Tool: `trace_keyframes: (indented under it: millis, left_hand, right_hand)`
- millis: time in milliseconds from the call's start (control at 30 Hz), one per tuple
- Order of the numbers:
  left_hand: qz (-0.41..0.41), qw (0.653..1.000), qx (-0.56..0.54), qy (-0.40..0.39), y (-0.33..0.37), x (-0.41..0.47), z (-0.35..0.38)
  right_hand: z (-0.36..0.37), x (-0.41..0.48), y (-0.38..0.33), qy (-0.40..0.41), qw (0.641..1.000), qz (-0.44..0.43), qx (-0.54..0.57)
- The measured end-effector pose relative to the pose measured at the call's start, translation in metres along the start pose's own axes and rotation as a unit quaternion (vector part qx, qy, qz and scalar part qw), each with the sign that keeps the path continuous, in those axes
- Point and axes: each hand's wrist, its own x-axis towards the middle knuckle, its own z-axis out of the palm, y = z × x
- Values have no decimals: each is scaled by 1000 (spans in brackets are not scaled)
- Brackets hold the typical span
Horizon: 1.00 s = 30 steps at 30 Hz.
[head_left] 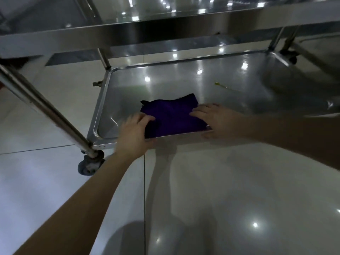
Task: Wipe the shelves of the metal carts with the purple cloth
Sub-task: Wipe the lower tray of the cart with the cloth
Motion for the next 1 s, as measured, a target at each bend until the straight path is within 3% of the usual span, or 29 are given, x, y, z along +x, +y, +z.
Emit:
trace_keyframes:
  millis: [133,233,433,567,633,700,767,867,1000]
  left_hand:
    - [27,996,10,-86,1,14,-13]
    - [7,995,-9,-101,-3,12,-19]
    - [-92,976,-196,-3,4,7,-26]
    - [-70,969,-231,61,33,45,-40]
    - [-67,968,-224,89,48,77,-39]
    - [-86,972,-204,79,64,107,-29]
    - [-125,971,-201,30,73,122,-12]
    - [-138,975,-171,-40,67,111,16]
    - [-82,993,-84,-2,40,75,41]
  right_hand:
    - [21,8,-16,59,994,3,91]
    - [23,10,-18,69,992,23,106]
    - [20,-15,-13,114,982,24,147]
    - [-26,-30,20,277,913,107,279]
    - [-41,-18,43,310,890,152,299]
    - [-41,-5,64,268,890,225,293]
    - [-27,-1,73,170,913,286,236]
    - [4,2,60,120,948,249,159]
    - [43,43,13,34,962,209,171]
